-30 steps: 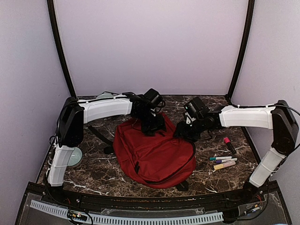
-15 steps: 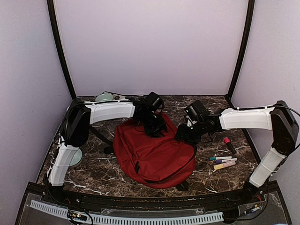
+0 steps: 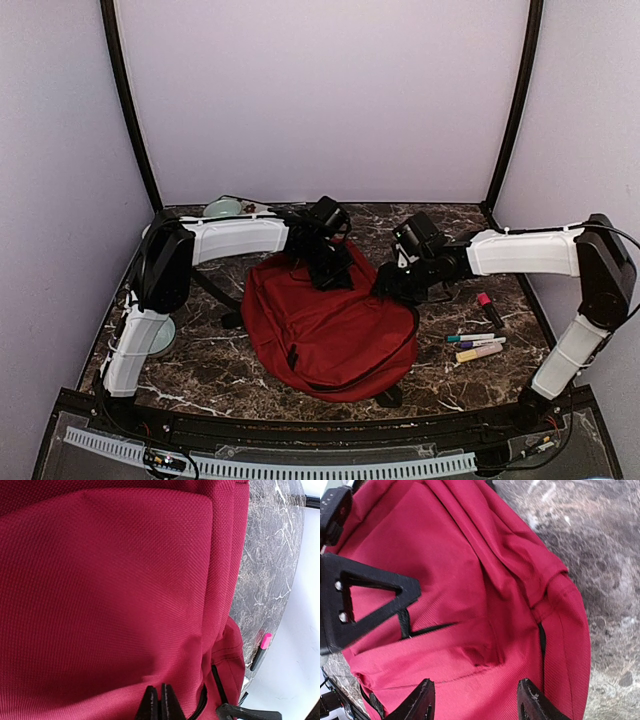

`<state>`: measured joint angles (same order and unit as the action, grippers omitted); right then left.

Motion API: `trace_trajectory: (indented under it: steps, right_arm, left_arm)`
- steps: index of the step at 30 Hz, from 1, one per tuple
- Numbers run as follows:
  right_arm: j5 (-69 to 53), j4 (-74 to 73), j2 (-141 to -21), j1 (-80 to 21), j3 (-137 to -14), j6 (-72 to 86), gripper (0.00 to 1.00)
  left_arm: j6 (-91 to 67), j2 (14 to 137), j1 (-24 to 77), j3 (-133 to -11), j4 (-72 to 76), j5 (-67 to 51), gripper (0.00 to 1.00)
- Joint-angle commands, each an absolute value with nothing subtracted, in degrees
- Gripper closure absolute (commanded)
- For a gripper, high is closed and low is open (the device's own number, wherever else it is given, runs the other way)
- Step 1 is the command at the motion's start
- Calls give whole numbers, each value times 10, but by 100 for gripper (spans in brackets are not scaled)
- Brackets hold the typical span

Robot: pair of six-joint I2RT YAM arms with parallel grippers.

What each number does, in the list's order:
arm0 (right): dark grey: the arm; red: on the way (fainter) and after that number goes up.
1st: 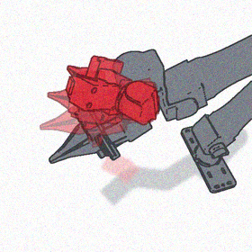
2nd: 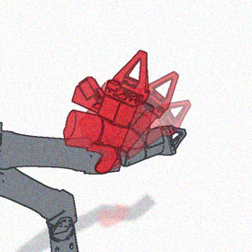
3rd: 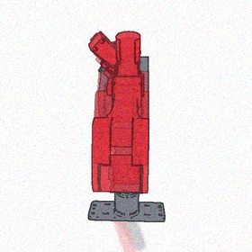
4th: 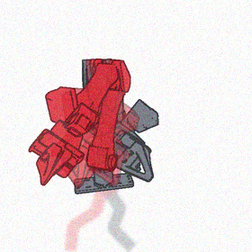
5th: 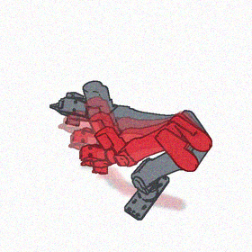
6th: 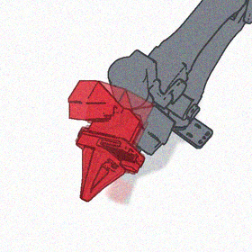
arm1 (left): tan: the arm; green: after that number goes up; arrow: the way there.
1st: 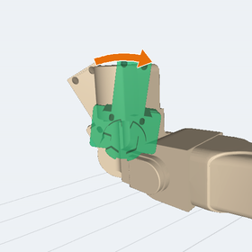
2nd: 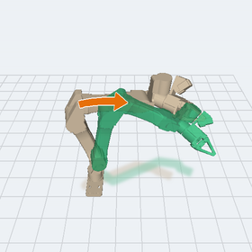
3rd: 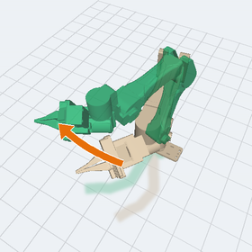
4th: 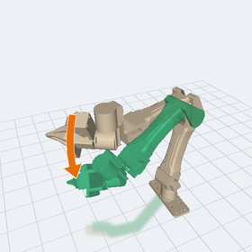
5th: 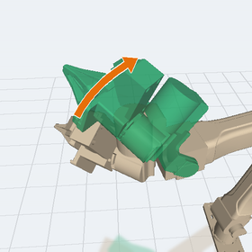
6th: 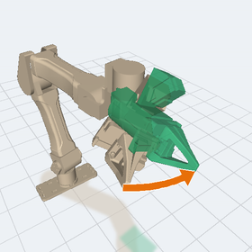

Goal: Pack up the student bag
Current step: Grab the student bag from the lower front pocket, then hold the student bag at the center of the board, then unzip the lower front pocket of the student bag.

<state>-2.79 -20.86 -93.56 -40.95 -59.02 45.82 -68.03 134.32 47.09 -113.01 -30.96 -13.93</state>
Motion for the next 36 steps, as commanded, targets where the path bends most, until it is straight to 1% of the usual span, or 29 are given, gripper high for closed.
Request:
trace_trajectory:
  steps: [1, 5, 10, 21, 30, 36]
  right_arm:
    - [-9, -182, -945, -414, -606, 433, 44]
    - [-6, -126, -943, -413, -589, 414, 45]
    - [-4, -104, -963, -413, -595, 391, 47]
    - [-13, -91, -1041, -392, -598, 410, 50]
    - [1, -98, -1051, -380, -578, 430, 52]
    - [12, -107, -1055, -370, -576, 432, 52]
  left_arm:
    - [-663, 1319, 471, -1125, -319, -150, 100]
    - [-638, 1316, 472, -1127, -306, -158, 100]
    - [-618, 1306, 472, -1126, -311, -152, 100]
    - [-572, 1300, 472, -1126, -345, -170, 100]
    - [-535, 1298, 472, -1138, -388, -162, 100]
    - [-495, 1288, 471, -1149, -433, -134, 100]
